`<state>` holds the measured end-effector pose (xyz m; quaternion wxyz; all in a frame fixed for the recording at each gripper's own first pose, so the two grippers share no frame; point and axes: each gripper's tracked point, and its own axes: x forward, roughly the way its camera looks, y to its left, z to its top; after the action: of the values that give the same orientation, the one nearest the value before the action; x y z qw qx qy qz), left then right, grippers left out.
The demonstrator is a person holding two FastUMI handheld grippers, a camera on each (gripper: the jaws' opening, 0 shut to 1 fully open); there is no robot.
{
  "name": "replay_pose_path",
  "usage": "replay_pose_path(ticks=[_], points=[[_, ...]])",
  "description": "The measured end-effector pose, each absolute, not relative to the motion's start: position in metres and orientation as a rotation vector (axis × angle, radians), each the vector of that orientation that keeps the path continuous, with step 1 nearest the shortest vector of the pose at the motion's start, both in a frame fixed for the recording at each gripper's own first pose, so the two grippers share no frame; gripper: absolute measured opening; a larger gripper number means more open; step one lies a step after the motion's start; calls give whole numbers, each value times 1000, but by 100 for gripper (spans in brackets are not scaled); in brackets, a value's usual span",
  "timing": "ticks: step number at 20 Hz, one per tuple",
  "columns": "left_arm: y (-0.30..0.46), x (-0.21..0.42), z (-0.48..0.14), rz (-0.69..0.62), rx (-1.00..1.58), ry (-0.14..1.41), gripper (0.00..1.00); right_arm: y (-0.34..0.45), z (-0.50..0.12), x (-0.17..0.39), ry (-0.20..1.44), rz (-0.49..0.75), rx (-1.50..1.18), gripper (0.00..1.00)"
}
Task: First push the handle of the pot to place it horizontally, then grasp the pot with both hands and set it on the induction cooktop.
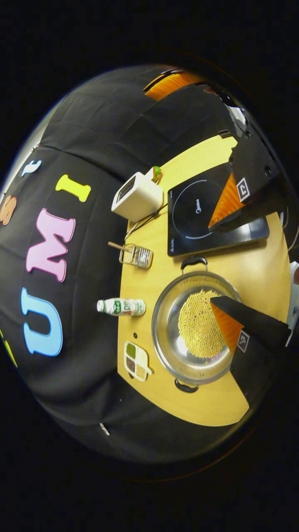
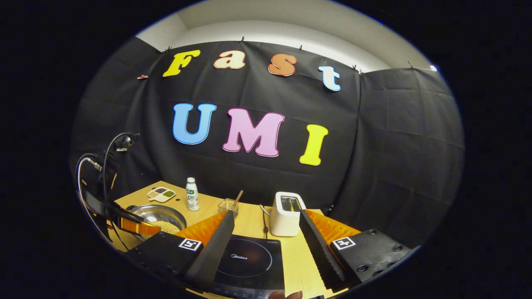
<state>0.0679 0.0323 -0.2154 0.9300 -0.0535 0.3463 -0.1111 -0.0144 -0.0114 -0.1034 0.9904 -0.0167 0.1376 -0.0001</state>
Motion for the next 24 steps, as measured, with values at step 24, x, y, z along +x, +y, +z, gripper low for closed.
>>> replay_pose_path(ticks=[24], points=[[270, 185, -327, -110, 42, 826, 88, 198, -304, 85, 817, 265, 168, 100]])
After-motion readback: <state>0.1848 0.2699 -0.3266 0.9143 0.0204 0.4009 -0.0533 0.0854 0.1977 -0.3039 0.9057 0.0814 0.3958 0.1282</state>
